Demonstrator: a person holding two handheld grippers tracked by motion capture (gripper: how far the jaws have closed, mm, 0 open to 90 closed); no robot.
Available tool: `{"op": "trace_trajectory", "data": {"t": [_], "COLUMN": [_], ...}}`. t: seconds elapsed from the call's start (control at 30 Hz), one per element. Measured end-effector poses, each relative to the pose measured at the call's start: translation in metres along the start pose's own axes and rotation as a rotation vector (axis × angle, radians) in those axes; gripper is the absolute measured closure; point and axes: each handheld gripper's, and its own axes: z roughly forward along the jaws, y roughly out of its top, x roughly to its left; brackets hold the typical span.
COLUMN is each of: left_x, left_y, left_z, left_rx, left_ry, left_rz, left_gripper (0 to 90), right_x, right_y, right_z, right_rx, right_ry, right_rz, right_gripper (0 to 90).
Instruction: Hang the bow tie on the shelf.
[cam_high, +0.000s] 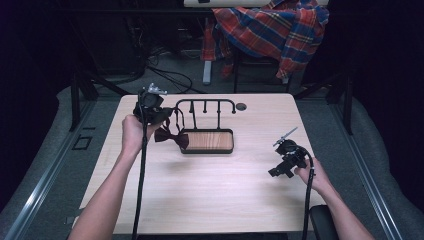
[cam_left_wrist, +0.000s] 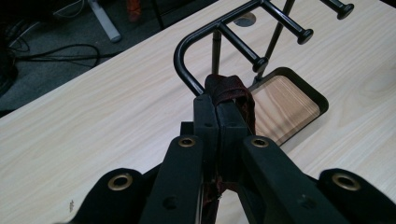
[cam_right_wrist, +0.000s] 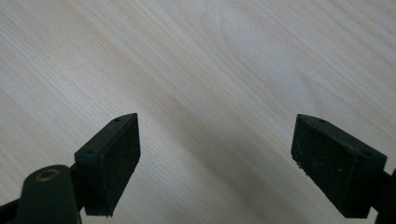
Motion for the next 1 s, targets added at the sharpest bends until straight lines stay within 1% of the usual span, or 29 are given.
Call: {"op": "trace_trajectory", "data": {"t": [0.13, 0.17, 0.23, 0.4, 0.43, 0.5, 0.53, 0.57, 0.6, 0.63, 0.67, 0.73, 0.77, 0.87, 0.9, 1.0], "left_x": [0.003, 0.003, 0.005, 0.007, 0.007, 0.008, 0.009, 0.011, 0.011, 0.012, 0.013, 0.015, 0.016, 0.019, 0.019, 0.02], "left_y": [0.005, 0.005, 0.007, 0.011, 0.013, 0.014, 0.015, 0.016, 0.016, 0.016, 0.016, 0.016, 0.015, 0.014, 0.014, 0.013], "left_z": [0.004, 0.006, 0.008, 0.015, 0.017, 0.02, 0.021, 0.024, 0.024, 0.026, 0.027, 0.031, 0.032, 0.035, 0.035, 0.037], "left_rx": [0.011, 0.014, 0.022, 0.038, 0.042, 0.046, 0.051, 0.057, 0.057, 0.062, 0.064, 0.071, 0.077, 0.076, 0.077, 0.082], "left_ry": [0.007, 0.008, 0.007, 0.017, 0.02, 0.02, 0.023, 0.029, 0.029, 0.03, 0.029, 0.036, 0.037, 0.045, 0.048, 0.051], "left_rz": [0.004, 0.003, 0.003, 0.009, 0.008, 0.008, 0.01, 0.008, 0.008, 0.004, 0.003, -0.002, -0.005, -0.012, -0.012, -0.007], "left_gripper": [88.8, 88.8, 88.8, 88.8, 88.7, 88.8, 88.8, 88.7, 88.7, 88.7, 88.7, 88.7, 88.7, 88.6, 88.6, 88.5], "right_x": [0.0, 0.0, 0.0, 0.0, 0.002, 0.003, 0.002, 0.001, 0.001, 0.0, 0.001, 0.0, -0.001, 0.0, 0.001, 0.001], "right_y": [0.0, 0.0, 0.0, 0.0, -0.001, -0.002, -0.002, -0.001, -0.001, 0.0, 0.0, 0.0, 0.001, 0.0, 0.0, 0.0], "right_z": [0.0, -0.001, 0.0, 0.001, 0.003, 0.004, 0.004, 0.002, 0.002, 0.0, 0.002, 0.001, 0.0, 0.001, 0.002, 0.002], "right_rx": [0.004, 0.012, 0.002, 0.016, -0.021, -0.03, -0.028, -0.009, -0.009, 0.024, 0.006, 0.013, 0.034, 0.024, 0.008, 0.008], "right_ry": [-0.003, -0.005, 0.002, -0.001, 0.0, 0.006, 0.002, 0.0, 0.0, 0.0, -0.003, 0.004, 0.003, 0.004, 0.007, 0.007], "right_rz": [-0.004, -0.011, -0.002, -0.007, 0.02, 0.03, 0.028, 0.009, 0.009, -0.013, 0.003, -0.004, -0.021, -0.01, 0.001, 0.001], "right_gripper": [15.4, 15.4, 15.5, 15.5, 15.5, 15.4, 15.5, 15.5, 15.5, 15.5, 15.5, 15.5, 15.5, 15.5, 15.5, 15.5]}}
